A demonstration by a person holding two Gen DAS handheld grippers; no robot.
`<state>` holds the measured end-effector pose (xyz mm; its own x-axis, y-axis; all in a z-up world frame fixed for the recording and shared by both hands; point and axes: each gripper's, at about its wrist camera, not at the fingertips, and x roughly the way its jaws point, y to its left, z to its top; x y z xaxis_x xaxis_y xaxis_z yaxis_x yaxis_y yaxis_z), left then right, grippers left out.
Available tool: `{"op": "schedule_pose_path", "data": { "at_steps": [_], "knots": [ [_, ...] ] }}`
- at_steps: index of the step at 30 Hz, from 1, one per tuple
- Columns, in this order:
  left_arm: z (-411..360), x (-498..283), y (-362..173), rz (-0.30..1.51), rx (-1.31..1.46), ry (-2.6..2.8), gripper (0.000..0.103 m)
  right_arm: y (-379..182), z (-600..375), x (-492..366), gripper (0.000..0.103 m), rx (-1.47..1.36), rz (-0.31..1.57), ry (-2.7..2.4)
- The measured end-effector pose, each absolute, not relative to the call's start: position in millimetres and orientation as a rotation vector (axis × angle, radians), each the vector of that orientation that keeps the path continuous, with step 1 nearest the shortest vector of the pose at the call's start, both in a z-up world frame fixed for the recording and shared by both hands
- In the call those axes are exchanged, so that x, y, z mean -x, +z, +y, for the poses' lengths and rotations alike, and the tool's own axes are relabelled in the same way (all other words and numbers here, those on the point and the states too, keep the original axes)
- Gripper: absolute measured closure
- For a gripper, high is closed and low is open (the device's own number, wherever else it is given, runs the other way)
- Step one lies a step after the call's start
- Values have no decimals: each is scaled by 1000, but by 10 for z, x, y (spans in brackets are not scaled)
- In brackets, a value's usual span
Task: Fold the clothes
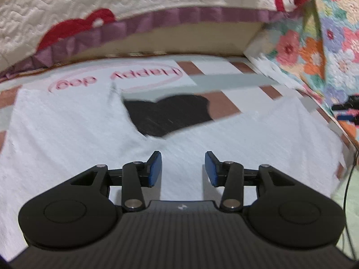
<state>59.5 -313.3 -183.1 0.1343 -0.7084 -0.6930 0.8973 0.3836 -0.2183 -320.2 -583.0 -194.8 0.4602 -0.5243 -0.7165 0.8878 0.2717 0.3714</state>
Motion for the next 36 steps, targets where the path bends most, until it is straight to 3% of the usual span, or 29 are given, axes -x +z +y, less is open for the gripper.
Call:
{"op": "schedule_pose_path", "data": {
  "at_steps": [6, 11, 12, 13, 15, 17, 21, 24, 26, 28, 29, 32, 36],
  "knots": [
    [-3041, -295, -1835, 883, -417, -1169, 59, -2385, -5293, 3704, 45, -1133, 476, -961],
    [-2692, -307, -1824, 952, -427, -1102, 58, -2510, -5179, 3457, 40, -1039, 434, -853],
    [-2598, -328, -1832, 969, -437, -1069, 58, -2510, -5158, 3392, 59, -962, 428, -877],
    [-2500, -354, -1831, 982, -452, -1034, 58, -2488, -5116, 3338, 89, -870, 447, -946],
    [-2215, -400, -1758, 994, -490, -967, 58, -2314, -4957, 3228, 97, -664, 452, -1005],
    [-1816, -481, -1629, 964, -471, -941, 53, -2164, -4861, 3112, 97, -484, 486, -1016],
    [-977, -888, -1581, 1041, -302, -725, 51, -2193, -4894, 3135, 97, -462, 539, -1138],
    [-489, -1172, -1641, 1111, -132, -587, 51, -2214, -4919, 3152, 86, -444, 578, -1229],
    [-269, -1265, -1648, 1135, -39, -537, 51, -2229, -4936, 3164, 85, -431, 604, -1290],
    [-152, -1301, -1639, 1144, 35, -531, 51, -2243, -4953, 3175, 82, -418, 630, -1350],
    [-123, -1313, -1640, 1151, 71, -546, 50, -2214, -4949, 3184, 72, -425, 618, -1364],
    [-182, -1333, -1716, 1208, 126, -626, 48, -1985, -4807, 3032, 67, -432, 525, -1234],
    [-313, -1251, -1839, 1285, 137, -700, 43, -1877, -4577, 2387, 61, -393, 571, -886]
  ]
}}
